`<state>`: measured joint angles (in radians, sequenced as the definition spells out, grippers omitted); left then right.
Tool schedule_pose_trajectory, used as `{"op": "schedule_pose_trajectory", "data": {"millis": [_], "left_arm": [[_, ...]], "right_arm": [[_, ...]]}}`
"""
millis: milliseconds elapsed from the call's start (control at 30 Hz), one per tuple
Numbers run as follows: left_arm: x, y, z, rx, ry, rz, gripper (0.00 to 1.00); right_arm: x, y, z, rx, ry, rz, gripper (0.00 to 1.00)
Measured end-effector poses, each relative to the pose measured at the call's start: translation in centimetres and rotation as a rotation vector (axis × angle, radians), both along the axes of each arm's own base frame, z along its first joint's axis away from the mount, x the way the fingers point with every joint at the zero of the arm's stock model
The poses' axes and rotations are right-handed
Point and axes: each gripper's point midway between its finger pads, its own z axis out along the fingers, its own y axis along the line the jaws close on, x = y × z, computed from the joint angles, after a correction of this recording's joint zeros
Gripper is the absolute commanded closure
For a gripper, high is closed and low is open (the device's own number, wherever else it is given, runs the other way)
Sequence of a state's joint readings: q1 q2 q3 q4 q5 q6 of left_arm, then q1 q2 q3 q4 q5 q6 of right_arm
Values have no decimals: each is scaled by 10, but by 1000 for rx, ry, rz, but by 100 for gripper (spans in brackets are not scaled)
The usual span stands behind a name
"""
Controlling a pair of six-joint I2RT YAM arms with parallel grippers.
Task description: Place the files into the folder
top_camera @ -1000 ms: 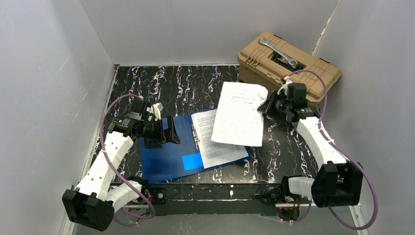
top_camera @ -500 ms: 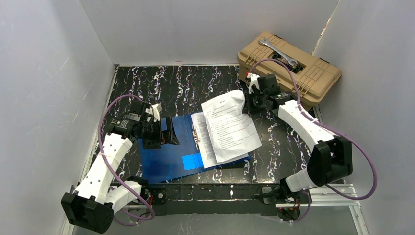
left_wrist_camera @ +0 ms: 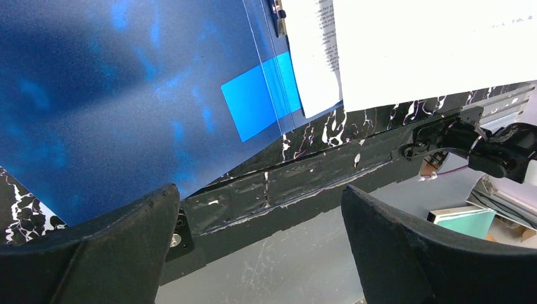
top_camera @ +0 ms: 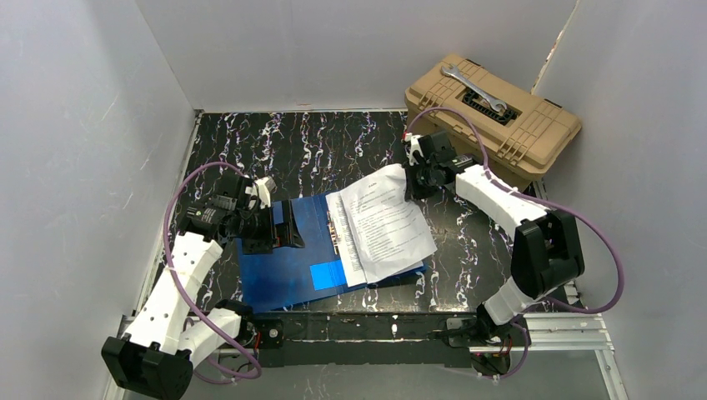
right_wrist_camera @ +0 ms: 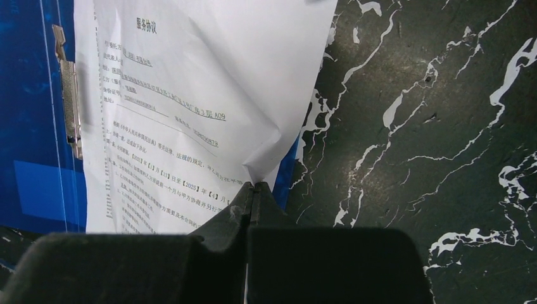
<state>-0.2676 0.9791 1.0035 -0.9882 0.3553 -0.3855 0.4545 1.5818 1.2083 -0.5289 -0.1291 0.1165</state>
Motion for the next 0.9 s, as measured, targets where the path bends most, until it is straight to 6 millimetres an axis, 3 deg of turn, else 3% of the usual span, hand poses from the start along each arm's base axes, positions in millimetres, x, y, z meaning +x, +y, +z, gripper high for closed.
{"op": "schedule_pose_trajectory", "data": {"millis": [300, 900], "left_arm": [[-2, -1, 2, -10, -12, -14, 2], [-2, -2, 4, -17, -16, -19, 2]], "right_arm": [[-2, 16, -18, -7, 52, -13, 99], [-3, 44, -33, 13, 63, -14, 99]]}}
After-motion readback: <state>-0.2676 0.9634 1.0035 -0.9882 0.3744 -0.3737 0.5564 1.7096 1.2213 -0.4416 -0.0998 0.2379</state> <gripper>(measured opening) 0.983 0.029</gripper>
